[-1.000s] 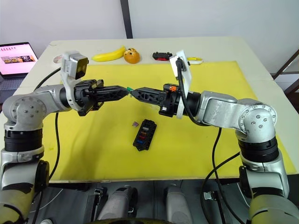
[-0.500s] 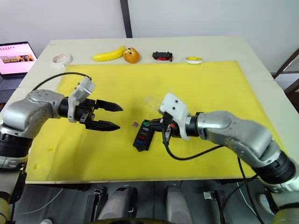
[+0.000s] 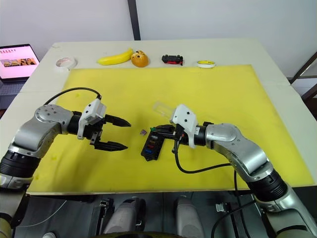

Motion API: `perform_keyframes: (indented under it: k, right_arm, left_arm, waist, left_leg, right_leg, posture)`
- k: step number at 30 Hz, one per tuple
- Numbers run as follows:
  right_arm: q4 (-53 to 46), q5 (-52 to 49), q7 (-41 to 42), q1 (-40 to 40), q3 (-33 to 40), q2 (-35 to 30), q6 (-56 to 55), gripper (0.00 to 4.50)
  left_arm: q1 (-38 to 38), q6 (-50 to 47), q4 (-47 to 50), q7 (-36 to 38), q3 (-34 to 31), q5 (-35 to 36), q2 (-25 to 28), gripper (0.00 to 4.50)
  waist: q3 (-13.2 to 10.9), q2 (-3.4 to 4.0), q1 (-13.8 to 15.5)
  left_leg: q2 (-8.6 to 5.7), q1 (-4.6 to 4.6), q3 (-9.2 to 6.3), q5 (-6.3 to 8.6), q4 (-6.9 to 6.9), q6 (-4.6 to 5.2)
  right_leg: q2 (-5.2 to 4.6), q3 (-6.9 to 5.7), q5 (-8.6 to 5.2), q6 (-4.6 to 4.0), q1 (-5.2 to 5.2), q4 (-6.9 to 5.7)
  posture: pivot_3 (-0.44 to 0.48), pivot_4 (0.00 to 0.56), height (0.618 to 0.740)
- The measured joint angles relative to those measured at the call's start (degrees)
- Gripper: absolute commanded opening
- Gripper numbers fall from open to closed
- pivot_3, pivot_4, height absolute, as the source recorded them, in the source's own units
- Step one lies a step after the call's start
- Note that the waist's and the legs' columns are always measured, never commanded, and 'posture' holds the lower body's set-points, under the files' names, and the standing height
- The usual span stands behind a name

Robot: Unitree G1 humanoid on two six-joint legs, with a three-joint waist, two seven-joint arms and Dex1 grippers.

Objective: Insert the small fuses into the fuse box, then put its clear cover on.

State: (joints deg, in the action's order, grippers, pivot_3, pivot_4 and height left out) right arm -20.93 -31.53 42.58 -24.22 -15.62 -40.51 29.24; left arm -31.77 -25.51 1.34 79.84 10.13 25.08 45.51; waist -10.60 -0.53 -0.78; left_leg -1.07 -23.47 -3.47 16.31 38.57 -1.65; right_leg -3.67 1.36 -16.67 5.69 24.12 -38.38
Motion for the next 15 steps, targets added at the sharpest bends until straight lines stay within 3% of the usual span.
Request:
perform_keyframes:
  k: [15]
  right_arm:
    - [4.94, 4.61, 4.13, 2.43, 1.79, 4.28, -3.29, 0.0]
  left_arm:
    - [0.08, 0.04, 1.18, -0.05, 0.14, -0.91, -0.85, 4.46]
  waist:
    - [0.0, 0.0, -0.04]
  left_leg:
    - [-0.03, 0.01, 0.0, 0.0, 0.02, 0.0]
  right_leg:
    - [0.01, -0.01, 0.0, 0.01, -0.01, -0.04]
  posture:
    - [0.0, 0.15, 0.74]
